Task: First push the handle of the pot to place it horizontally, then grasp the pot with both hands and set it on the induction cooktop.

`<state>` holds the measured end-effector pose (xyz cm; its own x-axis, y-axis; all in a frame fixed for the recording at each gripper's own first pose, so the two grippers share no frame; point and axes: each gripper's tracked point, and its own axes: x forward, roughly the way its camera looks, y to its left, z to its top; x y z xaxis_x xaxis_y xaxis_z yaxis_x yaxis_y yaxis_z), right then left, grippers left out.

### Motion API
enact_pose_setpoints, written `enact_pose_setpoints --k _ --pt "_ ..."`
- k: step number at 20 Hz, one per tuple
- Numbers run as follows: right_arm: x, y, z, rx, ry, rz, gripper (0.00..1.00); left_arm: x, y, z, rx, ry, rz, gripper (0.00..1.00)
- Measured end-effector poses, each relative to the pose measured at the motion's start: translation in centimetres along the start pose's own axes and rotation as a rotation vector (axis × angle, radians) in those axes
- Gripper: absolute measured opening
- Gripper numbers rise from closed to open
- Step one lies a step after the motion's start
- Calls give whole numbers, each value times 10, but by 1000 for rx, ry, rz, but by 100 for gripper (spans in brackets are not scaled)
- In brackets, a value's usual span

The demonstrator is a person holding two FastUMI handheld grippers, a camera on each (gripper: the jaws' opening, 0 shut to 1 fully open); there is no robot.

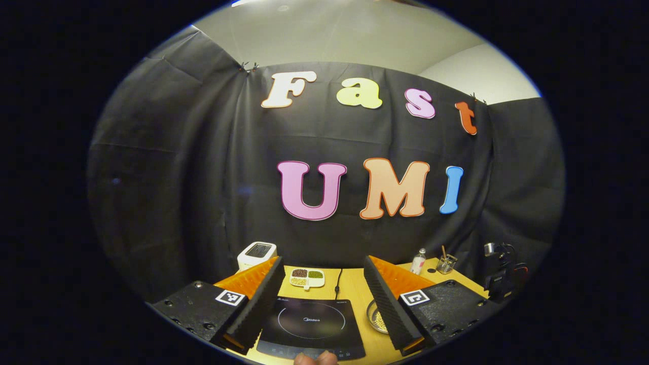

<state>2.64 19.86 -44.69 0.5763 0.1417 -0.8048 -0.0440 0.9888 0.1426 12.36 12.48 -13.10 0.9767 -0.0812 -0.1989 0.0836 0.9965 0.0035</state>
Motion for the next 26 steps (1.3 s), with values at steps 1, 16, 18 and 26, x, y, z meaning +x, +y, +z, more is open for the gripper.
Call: enact_pose_setpoints --k 1,16,18,26 --pt "3 2 -11 14 23 -15 0 1 3 -8 4 19 -14 95" --pt "70 -8 -107 -11 295 -134 3 -2 51 -50 -90 96 -1 95" --pt "75 -15 -108 -14 303 -147 3 -5 52 -47 -87 86 6 95" --pt "70 -44 -108 20 316 -151 3 -6 45 -51 -105 97 24 96"
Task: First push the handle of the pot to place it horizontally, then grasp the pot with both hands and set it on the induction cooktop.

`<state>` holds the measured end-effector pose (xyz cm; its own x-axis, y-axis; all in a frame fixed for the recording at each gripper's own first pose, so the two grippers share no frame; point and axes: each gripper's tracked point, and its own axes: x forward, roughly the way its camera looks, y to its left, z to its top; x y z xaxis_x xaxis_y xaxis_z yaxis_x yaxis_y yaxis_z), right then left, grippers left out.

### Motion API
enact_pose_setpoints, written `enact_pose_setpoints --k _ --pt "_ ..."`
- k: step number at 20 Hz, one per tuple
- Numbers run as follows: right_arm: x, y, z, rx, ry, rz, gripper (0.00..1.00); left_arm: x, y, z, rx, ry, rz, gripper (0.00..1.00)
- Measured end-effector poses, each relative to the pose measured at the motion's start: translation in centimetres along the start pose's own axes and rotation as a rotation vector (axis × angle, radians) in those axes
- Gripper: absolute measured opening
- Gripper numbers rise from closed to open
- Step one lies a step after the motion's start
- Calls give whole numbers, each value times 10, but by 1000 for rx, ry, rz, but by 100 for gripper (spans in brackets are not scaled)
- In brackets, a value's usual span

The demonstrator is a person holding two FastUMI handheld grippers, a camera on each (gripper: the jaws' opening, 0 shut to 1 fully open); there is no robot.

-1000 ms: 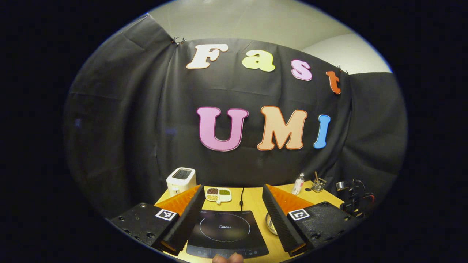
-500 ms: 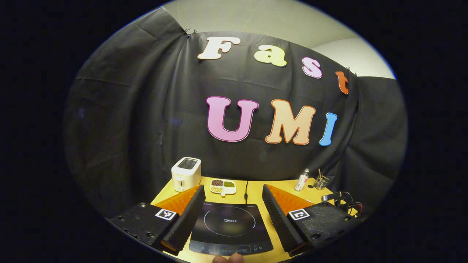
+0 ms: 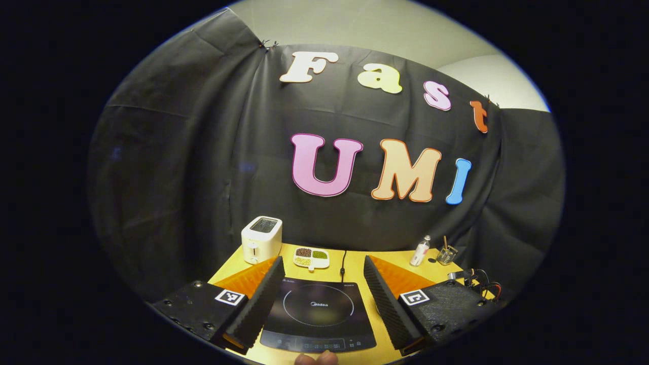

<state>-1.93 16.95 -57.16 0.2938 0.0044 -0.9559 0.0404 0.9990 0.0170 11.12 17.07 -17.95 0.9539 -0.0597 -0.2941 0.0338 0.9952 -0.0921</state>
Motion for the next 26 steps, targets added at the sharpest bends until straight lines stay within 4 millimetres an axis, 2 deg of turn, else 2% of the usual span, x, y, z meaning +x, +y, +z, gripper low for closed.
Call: enact_pose_setpoints --k 1,3,4,5,6,8,9,10,11,16,17,19,21,22,24,26 --pt "1 -5 -1 -4 2 2 3 1 -2 1 5 -1 7 92" --pt "4 -16 -3 -11 16 10 3 3 -8 4 17 -11 27 96" --pt "5 -23 -5 -20 28 13 3 4 -13 3 19 -7 38 92" --pt "5 -31 -3 -26 25 15 3 5 -20 1 17 1 43 92" --pt "5 -38 -1 -31 18 21 3 6 -30 1 12 0 41 96" --pt "7 -52 0 -42 22 32 3 8 -46 -3 26 17 49 96" --pt "7 -59 0 -48 25 41 3 8 -51 -3 35 16 64 92" --pt "7 -64 2 -51 26 53 3 9 -58 0 39 12 77 96" --pt "8 -68 5 -53 25 68 3 9 -65 0 40 11 91 96" --pt "17 -100 20 -141 24 108 3 6 -93 -6 59 12 166 96" --pt "18 -107 24 -165 23 114 0 6 -98 -4 65 7 185 96" --pt "20 -121 34 -218 12 128 3 2 -108 -3 67 -4 216 92" --pt "22 -132 47 -271 -6 133 7 1 -118 -7 72 1 238 96" --pt "23 -136 54 -299 -17 135 7 0 -121 -11 76 11 248 92" --pt "29 -146 63 -358 -30 130 2 0 -130 -9 78 15 252 96" --pt "34 -153 71 -409 -33 127 3 3 -134 -10 81 27 254 92"
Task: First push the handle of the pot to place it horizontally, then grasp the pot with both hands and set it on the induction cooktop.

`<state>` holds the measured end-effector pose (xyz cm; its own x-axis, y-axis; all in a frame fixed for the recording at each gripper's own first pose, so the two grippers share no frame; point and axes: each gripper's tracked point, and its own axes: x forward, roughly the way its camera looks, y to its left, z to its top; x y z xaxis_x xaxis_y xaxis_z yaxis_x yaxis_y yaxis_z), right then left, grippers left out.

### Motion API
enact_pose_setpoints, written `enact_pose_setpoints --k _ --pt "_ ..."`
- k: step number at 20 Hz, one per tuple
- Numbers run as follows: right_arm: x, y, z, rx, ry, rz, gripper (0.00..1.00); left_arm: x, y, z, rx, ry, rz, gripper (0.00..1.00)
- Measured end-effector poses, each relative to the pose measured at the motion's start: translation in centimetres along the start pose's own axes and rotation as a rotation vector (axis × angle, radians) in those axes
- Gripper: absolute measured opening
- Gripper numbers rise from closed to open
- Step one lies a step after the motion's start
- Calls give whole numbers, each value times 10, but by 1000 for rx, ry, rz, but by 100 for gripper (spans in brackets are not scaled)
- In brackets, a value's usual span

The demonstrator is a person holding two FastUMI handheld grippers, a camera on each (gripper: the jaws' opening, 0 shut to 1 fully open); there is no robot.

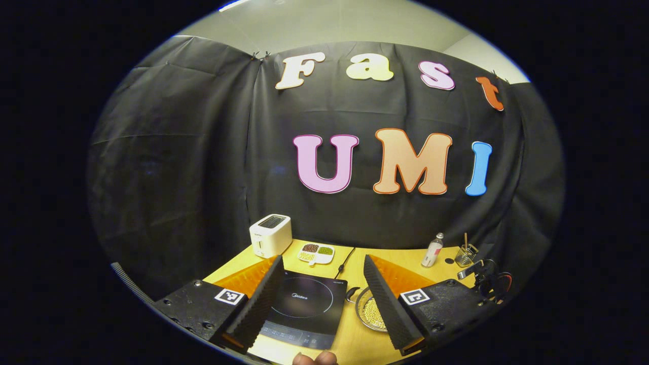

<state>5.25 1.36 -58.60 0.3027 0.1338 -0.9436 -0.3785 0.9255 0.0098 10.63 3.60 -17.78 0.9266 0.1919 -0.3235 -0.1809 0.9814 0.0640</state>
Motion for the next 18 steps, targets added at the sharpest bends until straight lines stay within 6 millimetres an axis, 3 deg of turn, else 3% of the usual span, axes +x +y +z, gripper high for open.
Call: enact_pose_setpoints --k 1,3,8,10,12,15,18 --pt "1 -4 1 -21 -1 1 3 1 -2 0 4 6 3 96" --pt "5 -13 6 -62 -7 6 3 2 -3 3 16 10 5 92" --pt "15 -34 21 -157 -25 -15 0 8 -10 -1 30 46 -12 96" --pt "17 -42 25 -147 -23 -26 3 13 -13 -3 37 67 -27 92" --pt "14 -45 27 -123 -30 -36 2 18 -17 -2 42 65 -47 96" --pt "4 -51 28 -95 -45 -71 2 29 -25 -6 28 76 -100 92" --pt "-8 -55 33 -33 -56 -133 3 50 -36 -25 21 137 -206 96"
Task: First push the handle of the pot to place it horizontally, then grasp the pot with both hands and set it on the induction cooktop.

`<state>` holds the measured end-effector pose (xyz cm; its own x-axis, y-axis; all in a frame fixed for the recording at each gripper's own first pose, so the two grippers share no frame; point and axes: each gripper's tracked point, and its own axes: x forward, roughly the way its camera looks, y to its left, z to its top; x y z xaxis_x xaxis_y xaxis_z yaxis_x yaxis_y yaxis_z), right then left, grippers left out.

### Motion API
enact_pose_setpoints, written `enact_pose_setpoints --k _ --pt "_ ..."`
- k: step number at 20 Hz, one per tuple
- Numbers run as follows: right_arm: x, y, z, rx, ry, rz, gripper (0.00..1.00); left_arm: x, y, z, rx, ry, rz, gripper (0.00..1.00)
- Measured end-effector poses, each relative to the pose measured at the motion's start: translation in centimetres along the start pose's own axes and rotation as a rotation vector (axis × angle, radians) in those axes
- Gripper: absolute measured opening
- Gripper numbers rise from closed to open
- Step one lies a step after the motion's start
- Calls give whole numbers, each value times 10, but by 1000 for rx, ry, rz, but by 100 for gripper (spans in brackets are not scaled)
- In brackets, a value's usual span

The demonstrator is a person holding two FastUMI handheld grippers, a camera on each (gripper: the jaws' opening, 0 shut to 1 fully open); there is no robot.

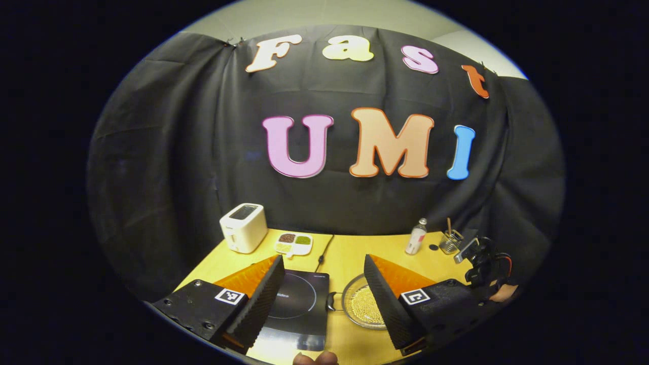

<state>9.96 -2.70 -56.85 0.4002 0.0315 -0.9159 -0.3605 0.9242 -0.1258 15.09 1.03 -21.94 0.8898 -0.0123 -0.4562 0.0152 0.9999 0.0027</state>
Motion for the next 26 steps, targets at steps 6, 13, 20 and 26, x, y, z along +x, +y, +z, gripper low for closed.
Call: enact_pose_setpoints --k 6,13,20,26 --pt "-20 2 12 206 -5 -164 6 43 -3 -47 -24 140 -217 97" --pt "-33 9 28 444 -23 -248 39 78 -4 -99 -61 308 -382 96" --pt "0 -8 24 456 35 -226 80 114 -8 -164 -54 475 -330 96" --pt "45 -14 18 453 91 -128 81 149 1 -226 -80 643 -161 93"
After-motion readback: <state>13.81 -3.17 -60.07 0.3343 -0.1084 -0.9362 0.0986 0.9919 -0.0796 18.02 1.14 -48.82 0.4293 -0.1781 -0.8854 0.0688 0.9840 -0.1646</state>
